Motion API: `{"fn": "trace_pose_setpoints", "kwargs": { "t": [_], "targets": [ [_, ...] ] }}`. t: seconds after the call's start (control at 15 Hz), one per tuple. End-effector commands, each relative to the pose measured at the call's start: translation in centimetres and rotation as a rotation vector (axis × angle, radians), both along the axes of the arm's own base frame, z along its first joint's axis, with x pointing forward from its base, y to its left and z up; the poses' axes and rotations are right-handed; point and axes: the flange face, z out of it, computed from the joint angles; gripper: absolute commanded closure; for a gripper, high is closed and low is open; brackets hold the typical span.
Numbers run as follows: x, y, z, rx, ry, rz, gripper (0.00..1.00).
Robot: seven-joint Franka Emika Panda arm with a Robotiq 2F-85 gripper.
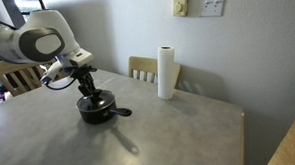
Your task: Get the lid from the table and place it on the black pot
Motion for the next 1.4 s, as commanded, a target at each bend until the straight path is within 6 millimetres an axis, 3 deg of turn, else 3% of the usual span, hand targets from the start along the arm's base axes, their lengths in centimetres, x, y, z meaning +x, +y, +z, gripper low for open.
{"fn": "trace_pose_setpoints", "kwargs": {
  "t": [0.0,0.13,0.53,0.73,1.2,1.27,1.33],
  "targets": [
    [-0.5,0.4,1.8,-0.026,-0.012,0.037,0.06],
    [-0.6,1.0,3.6,-0.057,-0.018,0.061,0.00],
    [-1.1,2.6,10.4,-0.155,-0.017,0.113,0.00],
    [-1.4,3.2,12.5,-0.158,0.009,0.134,0.00],
    [-2.1,6.0,12.8,-0.023,0.049,0.533,0.00],
    [-1.8,6.2,12.8,-0.044,0.026,0.454,0.00],
    [-1.8,6.3,12.8,-0.034,0.029,0.490,0.00]
  ]
}}
